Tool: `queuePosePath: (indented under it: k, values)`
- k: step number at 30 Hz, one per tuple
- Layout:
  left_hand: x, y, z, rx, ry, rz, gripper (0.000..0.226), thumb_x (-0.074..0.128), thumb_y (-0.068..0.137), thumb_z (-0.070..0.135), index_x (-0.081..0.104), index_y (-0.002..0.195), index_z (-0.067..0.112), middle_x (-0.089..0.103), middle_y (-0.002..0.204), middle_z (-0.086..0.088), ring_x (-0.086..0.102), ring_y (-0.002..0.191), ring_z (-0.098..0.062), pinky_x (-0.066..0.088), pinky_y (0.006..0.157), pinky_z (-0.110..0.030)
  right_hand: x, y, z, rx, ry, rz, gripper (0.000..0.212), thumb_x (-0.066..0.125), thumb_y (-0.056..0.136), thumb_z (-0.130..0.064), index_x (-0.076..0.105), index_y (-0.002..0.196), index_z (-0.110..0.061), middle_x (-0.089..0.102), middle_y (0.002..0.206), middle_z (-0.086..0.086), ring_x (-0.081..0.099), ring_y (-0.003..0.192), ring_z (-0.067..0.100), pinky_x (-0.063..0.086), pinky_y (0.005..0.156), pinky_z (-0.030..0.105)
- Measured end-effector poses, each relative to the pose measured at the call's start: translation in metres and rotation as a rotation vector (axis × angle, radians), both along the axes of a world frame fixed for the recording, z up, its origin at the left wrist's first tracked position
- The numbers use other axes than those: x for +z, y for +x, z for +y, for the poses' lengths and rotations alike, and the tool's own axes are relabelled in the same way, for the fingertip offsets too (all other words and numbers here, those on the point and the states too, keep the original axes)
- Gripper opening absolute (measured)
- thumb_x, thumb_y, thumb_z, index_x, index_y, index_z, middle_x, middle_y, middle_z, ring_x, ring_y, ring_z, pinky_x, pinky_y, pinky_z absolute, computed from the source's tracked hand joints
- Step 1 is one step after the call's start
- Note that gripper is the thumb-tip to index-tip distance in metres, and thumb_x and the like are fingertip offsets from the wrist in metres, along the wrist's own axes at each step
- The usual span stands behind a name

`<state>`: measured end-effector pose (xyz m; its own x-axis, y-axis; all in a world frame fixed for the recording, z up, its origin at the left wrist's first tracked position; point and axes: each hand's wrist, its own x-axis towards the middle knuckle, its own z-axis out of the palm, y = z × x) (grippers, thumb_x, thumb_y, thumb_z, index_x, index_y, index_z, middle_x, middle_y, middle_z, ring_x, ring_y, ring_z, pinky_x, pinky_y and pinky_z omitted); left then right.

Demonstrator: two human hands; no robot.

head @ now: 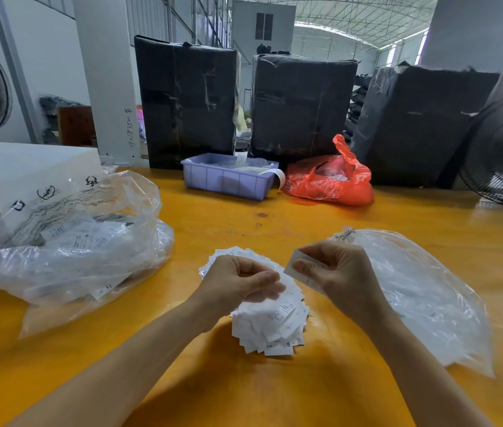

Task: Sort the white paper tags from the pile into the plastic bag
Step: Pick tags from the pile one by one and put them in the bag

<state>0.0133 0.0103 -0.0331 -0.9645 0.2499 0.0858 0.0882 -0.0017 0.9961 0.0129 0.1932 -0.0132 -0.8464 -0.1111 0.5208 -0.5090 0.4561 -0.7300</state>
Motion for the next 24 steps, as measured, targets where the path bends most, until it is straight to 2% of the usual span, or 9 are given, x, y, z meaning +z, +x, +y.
queuePosePath:
  k: [6, 13, 18, 24]
  values:
    - [-0.0001, 0.0001, -0.0001, -0.026, -0.035, 0.013, 0.016, 0.066, 0.084, 0.016, 0.072, 0.092, 0.002, 0.075, 0.087, -0.011, 0.072, 0.080, -0.020, 0.055, 0.070, -0.024, -0.0005, 0.0000, -0.0016, 0.000, 0.018, 0.037, 0.013, 0.077, 0.074, -0.006, 0.074, 0.084, -0.014, 0.065, 0.071, -0.017, 0.061, 0.068, -0.009, 0.044, 0.060, 0.006]
    - [0.0001, 0.0009, 0.0003, -0.068, -0.057, 0.011, 0.020, 0.065, 0.085, 0.018, 0.071, 0.095, 0.002, 0.075, 0.089, -0.011, 0.072, 0.083, -0.021, 0.056, 0.068, -0.023, -0.0042, 0.0002, -0.0019, -0.032, 0.137, 0.089, 0.014, 0.076, 0.076, -0.008, 0.075, 0.089, -0.012, 0.063, 0.074, -0.021, 0.061, 0.075, -0.010, 0.046, 0.064, 0.008]
    - [-0.0001, 0.0016, 0.0002, -0.104, -0.067, 0.003, 0.019, 0.064, 0.087, 0.016, 0.071, 0.095, 0.001, 0.075, 0.089, -0.012, 0.072, 0.080, -0.021, 0.054, 0.067, -0.023, -0.0051, 0.0007, -0.0036, -0.006, 0.157, 0.111, 0.013, 0.077, 0.075, -0.009, 0.076, 0.087, -0.014, 0.071, 0.077, -0.011, 0.067, 0.074, 0.003, 0.054, 0.070, 0.025]
    - [0.0004, 0.0011, -0.0021, -0.111, -0.087, 0.004, 0.020, 0.065, 0.087, 0.018, 0.072, 0.095, 0.002, 0.075, 0.088, -0.010, 0.072, 0.080, -0.021, 0.054, 0.065, -0.021, -0.0050, 0.0005, -0.0042, 0.025, 0.152, 0.162, 0.011, 0.078, 0.075, -0.008, 0.075, 0.085, -0.013, 0.067, 0.073, -0.019, 0.066, 0.073, -0.002, 0.052, 0.066, 0.015]
